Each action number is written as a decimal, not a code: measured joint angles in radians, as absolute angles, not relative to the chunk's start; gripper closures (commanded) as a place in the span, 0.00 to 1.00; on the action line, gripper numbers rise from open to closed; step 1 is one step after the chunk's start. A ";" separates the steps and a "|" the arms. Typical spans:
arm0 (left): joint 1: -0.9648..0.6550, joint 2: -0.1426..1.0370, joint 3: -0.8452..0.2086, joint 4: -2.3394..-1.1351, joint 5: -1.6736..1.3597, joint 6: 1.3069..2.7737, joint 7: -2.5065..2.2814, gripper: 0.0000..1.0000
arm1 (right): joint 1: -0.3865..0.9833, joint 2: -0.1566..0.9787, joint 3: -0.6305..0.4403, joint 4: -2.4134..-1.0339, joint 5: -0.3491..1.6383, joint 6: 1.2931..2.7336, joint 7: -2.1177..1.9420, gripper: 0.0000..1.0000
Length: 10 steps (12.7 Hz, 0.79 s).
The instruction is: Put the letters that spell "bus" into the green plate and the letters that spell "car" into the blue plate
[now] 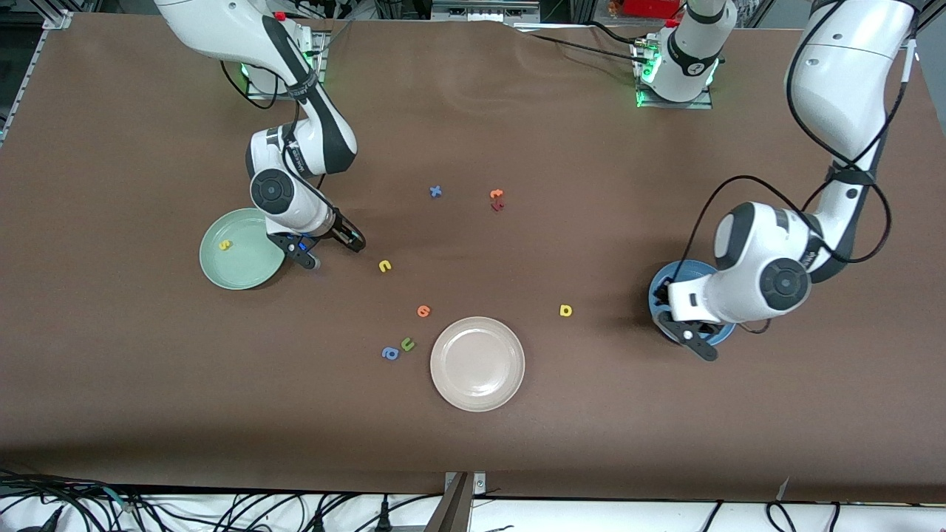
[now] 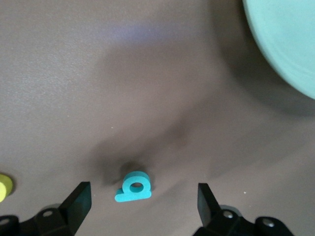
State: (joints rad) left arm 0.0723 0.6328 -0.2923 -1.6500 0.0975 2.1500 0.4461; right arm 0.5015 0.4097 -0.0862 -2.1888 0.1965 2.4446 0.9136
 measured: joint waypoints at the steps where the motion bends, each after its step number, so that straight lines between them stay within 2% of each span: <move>1: 0.059 0.633 -0.319 -1.649 0.097 2.150 0.393 0.00 | 0.502 0.409 -0.086 -2.199 0.197 2.466 0.914 0.05; 5: -0.077 0.649 -0.342 -1.637 0.098 2.157 0.082 0.00 | 0.502 0.413 -0.086 -2.252 0.197 2.548 0.914 0.10; 6: -0.103 0.673 -0.340 -1.611 0.098 2.162 0.067 0.05 | 0.502 0.413 -0.085 -2.253 0.197 2.550 0.914 0.11; 9: -0.111 0.786 -0.331 -1.505 0.098 2.168 0.108 0.38 | 0.502 0.412 -0.084 -2.253 0.197 2.560 0.914 0.12; 10: -0.112 0.819 -0.331 -1.477 0.098 2.179 0.114 0.37 | 0.502 0.412 -0.083 -2.253 0.198 2.567 0.914 0.12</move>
State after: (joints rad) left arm -0.1123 0.8186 -0.3308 -1.4768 0.0976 2.1790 0.1145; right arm 0.5018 0.4124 -0.0829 -2.2529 0.1975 2.5669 0.9143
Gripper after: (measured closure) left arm 0.198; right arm 0.110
